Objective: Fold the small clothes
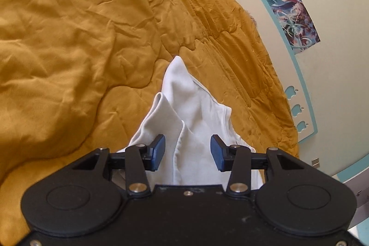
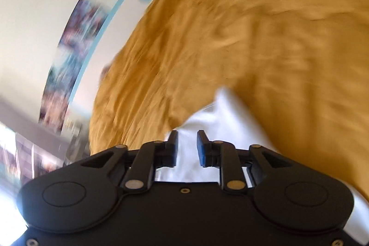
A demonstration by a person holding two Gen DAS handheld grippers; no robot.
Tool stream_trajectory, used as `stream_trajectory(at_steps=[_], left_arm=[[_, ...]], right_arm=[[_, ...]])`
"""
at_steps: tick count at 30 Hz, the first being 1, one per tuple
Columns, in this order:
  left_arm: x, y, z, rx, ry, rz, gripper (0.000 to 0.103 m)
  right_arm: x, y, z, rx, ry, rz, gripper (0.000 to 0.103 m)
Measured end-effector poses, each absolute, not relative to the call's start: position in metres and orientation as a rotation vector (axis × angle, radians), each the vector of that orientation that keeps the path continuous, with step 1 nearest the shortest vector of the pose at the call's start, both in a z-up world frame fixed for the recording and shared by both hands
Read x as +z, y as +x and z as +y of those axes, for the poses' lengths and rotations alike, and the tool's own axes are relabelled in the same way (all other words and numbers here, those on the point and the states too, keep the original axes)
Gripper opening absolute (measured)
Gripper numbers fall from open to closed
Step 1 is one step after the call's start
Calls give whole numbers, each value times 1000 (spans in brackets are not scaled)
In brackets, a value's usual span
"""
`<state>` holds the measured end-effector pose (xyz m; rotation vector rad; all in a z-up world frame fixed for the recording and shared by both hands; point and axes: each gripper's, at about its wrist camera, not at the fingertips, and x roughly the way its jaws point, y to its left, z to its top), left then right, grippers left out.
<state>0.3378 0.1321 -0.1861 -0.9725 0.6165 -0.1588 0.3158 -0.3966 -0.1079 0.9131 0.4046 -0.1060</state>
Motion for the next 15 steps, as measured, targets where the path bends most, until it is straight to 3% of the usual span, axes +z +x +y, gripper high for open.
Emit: stream_trajectory(at_steps=[9, 13, 15], left_arm=[[-196, 339, 138, -173, -1016, 624, 47], [-201, 342, 137, -172, -1006, 633, 47], [-199, 343, 134, -173, -977, 633, 47]], right_arm=[[-158, 389, -420, -327, 797, 509, 21], [-170, 388, -438, -338, 837, 518, 12], [-168, 387, -442, -326, 826, 533, 12]])
